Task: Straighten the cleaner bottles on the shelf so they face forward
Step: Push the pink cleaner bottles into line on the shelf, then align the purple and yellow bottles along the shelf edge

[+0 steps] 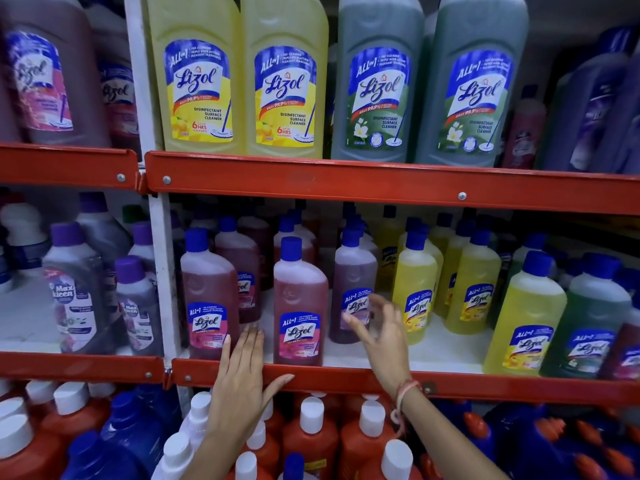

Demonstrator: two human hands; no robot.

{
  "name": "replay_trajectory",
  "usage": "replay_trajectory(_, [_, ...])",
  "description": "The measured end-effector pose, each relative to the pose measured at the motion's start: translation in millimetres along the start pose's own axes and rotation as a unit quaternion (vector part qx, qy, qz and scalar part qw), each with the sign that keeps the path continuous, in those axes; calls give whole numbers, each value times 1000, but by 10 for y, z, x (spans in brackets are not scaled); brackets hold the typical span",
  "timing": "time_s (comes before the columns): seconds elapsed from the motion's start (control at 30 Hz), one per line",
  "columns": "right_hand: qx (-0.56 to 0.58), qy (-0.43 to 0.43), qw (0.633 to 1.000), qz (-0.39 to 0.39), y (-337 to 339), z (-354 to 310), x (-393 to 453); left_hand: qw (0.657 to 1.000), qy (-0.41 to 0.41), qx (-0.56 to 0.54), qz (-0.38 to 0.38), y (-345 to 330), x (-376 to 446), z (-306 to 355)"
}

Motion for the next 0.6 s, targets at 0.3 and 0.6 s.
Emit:
replay_trajectory(0.3, [52, -121, 987, -94, -398, 551, 362, 1000, 11, -4, -15, -27, 14, -13])
replay_trajectory(0.6, [67, -137, 980, -127, -349, 550, 338, 1000, 5, 2, -13, -17, 12, -1])
Point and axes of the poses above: each hand's wrist, its own x-axis towards the middle knuckle, its own y-axis out of the back of the hand, z = x × y, the point moved 10 cm from there along x, towards the middle knuckle, and after that the axes turned 15 degrees about z, right-handed, at the moved point
